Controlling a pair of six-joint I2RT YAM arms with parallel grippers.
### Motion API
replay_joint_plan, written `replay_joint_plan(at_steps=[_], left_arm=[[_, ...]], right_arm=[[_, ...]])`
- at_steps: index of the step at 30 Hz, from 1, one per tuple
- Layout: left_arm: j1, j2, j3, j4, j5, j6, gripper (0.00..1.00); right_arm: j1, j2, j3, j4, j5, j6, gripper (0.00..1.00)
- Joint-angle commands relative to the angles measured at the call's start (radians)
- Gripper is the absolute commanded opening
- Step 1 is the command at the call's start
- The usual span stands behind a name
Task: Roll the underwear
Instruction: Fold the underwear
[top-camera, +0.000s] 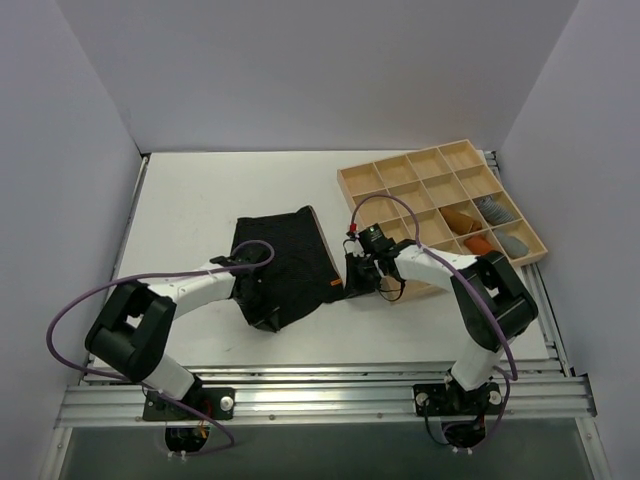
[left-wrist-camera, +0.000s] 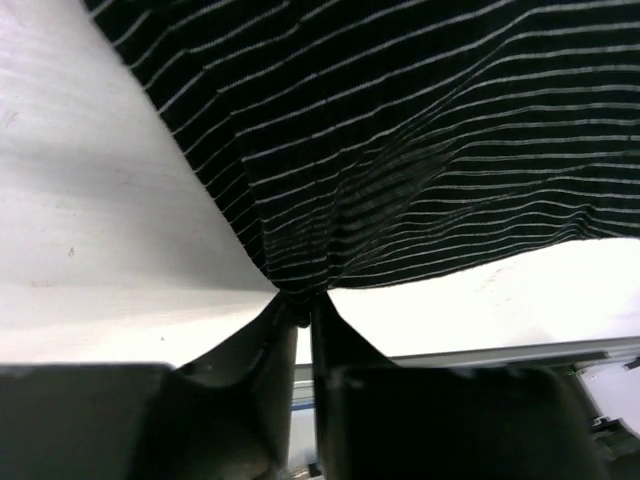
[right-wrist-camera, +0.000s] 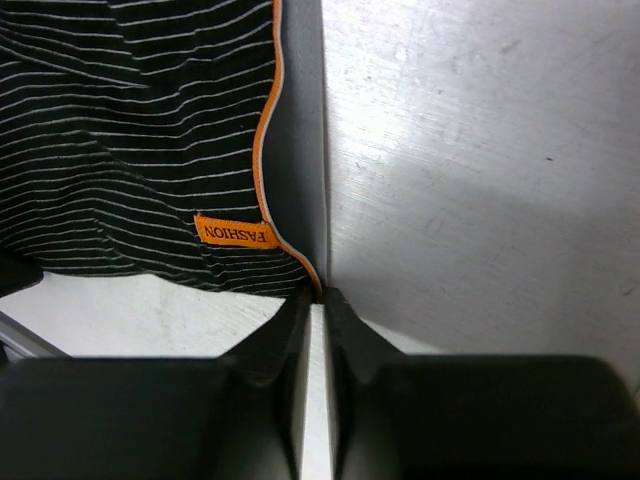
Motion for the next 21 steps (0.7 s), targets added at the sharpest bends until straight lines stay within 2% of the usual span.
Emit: replay_joint_plan(at_steps=[1,3,8,11,20,21], left_arm=[[-0.002,0.034,-0.002,0.033,-0.068,0.003,0.15],[-0.002,0.024,0.015,-0.004,-0.081,0.013,0.03],[-0.002,-0.036,0.050,-0.149,-0.163,0.048,0.02],[-0.002,-0.067,0.052,-0.179,-0.171,0.060,0.02],[-0.006,-0.104,0.020,-0.133,-0.093,0.079,0.02],[-0.009,-0.107,0.017,-0.128,-0.090,0.080,0.02]], right_arm=[[0.002,-0.009,-0.015,-0.032,0.040,0.002,0.03],[-0.004,-0.022,-0.010,-0.048,0.048,-0.001,0.00],[-0.007,-0.078,-0.018,-0.099,0.095,-0.006,0.00],[-0.007,-0.104,-0.041,-0.105,0.100,-0.014,0.00],[0.028,-0.156,-0.064,-0.122,0.097,0.011,0.01],[0.039,-0.165,-0.067,-0.131,0.113,0.017,0.11]])
